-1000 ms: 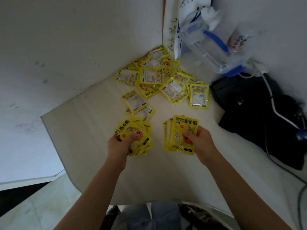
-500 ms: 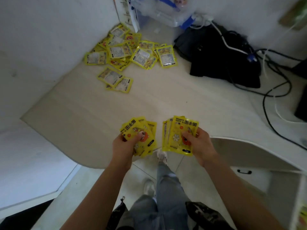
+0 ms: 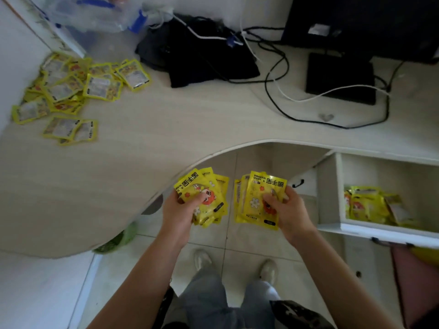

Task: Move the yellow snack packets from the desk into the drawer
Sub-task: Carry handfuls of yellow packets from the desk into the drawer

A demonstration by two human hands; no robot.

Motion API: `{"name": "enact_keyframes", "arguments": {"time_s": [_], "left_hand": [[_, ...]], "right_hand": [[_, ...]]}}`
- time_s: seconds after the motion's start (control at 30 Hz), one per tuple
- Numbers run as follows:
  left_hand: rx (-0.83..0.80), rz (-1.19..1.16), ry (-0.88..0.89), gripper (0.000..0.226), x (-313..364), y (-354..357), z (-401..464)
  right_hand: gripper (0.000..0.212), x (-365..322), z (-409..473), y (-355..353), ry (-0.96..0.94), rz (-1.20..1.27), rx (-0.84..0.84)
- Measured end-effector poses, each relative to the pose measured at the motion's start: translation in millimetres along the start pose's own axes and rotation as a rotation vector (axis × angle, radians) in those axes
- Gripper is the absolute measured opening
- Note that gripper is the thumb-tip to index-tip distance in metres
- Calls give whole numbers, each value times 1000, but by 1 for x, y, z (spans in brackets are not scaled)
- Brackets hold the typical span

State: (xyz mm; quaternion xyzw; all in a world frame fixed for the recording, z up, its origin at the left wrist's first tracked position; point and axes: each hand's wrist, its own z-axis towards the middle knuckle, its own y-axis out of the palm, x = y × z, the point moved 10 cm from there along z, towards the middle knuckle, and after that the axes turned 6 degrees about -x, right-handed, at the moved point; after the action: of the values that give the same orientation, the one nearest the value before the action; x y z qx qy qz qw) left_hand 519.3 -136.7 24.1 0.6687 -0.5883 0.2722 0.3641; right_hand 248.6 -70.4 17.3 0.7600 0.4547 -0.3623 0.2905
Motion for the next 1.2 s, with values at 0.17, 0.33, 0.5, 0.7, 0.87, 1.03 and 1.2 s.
{"name": "enact_keyframes", "arguments": {"time_s": [0.17,0.33,0.5,0.7,0.87,1.03,1.2], "left_hand": [[-64,46,-70,28,-44,95,-27],[-120,78,-119,29,-94,198,-56],[-172,132,-142,30,-126,279,-74],[-214,194,-184,29,-143,347,-70],[-212,235,-234,31,-155,387,-45],[-208,314,-285,31,-169,417,-6],[-239,469,-293,28,-185,449,29]], "right_hand": [[14,3,-23,-106,0,60,77],[14,-3,-44,-215,-24,96,143],[12,-4,-56,-302,-26,108,218],[17,-7,-52,-367,11,102,308],[20,-21,-31,-405,35,86,395],[15,-36,1,-432,61,56,455],[18,-39,36,-459,118,-14,489]]}}
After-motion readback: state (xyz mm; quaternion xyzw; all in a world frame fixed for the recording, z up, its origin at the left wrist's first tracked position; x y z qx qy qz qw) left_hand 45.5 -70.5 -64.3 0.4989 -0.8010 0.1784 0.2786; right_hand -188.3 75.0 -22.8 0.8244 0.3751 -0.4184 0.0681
